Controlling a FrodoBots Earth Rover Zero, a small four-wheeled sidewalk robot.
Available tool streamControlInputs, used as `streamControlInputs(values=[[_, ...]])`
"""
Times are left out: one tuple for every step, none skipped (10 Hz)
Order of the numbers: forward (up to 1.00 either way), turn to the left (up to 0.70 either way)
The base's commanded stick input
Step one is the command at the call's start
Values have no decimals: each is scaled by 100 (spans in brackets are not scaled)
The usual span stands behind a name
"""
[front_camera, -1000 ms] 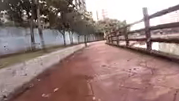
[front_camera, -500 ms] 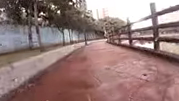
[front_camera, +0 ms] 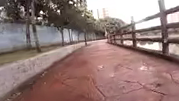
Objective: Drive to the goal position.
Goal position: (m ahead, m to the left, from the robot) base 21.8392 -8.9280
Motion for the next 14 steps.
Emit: streamControlInputs(values=[[70,0],[70,0],[70,0],[70,0],[70,0],[70,0],[70,0],[70,0],[70,0],[70,0],[70,0],[70,0],[70,0],[70,0]])
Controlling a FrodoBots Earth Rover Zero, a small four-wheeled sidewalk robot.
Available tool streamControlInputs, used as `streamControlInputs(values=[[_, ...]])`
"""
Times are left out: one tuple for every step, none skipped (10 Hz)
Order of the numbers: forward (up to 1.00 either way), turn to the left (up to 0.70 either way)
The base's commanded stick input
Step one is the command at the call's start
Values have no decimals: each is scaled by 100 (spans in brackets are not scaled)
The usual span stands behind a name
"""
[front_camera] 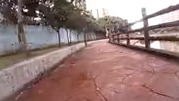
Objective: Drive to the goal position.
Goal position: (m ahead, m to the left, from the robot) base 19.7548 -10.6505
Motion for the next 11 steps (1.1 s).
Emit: streamControlInputs(values=[[70,0],[70,0],[70,0],[70,0],[70,0],[70,0],[70,0],[70,0],[70,0],[70,0],[70,0]])
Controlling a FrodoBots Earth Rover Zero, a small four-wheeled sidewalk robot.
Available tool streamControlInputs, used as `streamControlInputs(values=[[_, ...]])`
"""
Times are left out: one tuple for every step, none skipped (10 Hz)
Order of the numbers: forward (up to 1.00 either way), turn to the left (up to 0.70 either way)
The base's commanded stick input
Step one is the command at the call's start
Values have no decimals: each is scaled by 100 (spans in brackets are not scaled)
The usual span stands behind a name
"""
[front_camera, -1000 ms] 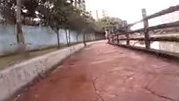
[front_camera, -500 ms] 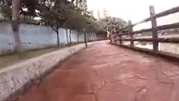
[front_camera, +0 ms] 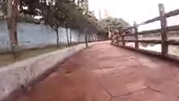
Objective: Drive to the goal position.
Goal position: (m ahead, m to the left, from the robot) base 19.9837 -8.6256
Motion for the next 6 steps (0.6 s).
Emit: streamControlInputs(values=[[70,0],[70,0],[70,0],[70,0],[70,0],[70,0]])
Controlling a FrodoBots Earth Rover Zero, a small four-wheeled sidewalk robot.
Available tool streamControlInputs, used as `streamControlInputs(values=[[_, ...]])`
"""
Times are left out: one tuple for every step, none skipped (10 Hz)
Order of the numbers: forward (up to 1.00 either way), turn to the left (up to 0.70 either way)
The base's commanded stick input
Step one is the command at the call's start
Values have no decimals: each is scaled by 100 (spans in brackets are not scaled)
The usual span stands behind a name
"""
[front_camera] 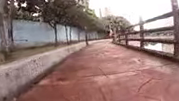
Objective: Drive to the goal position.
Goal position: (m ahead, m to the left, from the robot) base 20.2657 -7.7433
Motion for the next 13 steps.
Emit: streamControlInputs(values=[[70,0],[70,0],[70,0],[70,0],[70,0],[70,0],[70,0],[70,0],[70,0],[70,0],[70,0],[70,0],[70,0]])
